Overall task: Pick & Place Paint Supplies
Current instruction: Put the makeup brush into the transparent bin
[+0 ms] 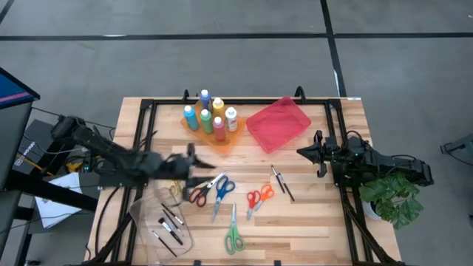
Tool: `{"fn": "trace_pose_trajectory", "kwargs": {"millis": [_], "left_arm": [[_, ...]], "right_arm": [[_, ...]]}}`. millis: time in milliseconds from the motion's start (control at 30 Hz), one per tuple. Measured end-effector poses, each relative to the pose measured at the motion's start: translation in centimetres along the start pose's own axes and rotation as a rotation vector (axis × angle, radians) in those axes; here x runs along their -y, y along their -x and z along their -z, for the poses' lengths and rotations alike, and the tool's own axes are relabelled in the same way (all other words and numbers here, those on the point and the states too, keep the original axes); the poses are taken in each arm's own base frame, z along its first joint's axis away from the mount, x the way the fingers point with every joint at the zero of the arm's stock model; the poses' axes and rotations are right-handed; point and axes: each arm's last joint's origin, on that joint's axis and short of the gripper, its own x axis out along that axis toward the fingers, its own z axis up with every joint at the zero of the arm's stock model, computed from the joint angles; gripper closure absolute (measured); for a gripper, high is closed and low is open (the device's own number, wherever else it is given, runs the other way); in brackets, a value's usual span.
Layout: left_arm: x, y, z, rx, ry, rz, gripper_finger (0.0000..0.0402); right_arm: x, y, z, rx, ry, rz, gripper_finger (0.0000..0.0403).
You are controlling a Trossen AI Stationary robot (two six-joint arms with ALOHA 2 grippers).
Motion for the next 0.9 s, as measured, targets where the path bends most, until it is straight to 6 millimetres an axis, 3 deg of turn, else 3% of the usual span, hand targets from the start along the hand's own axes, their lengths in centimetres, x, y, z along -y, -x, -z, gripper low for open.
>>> {"fn": "trace_pose_trajectory", "kwargs": {"millis": [233, 500, 700, 900], "left_arm": [[-3.8, -6.6, 0.2, -0.153, 0.024, 0.005, 0.0252], [-6.8, -13.5, 2.4, -0.253, -0.041, 0.112, 0.0252], [-8.6, -17.4, 4.1, -0.277, -0.056, 0.115, 0.0252], [-10.3, -20.0, 6.0, -0.311, -0.111, 0.094, 0.0252]], "right_arm": [[0.0, 0.0, 0.0, 0.0, 0.0, 0.0, 0.0403], [0.0, 0.0, 0.0, 0.0, 0.0, 0.0, 0.0403], [0.0, 0.0, 0.0, 0.0, 0.0, 0.0, 0.0403], [0.0, 0.0, 0.0, 0.0, 0.0, 0.0, 0.0403]]}}
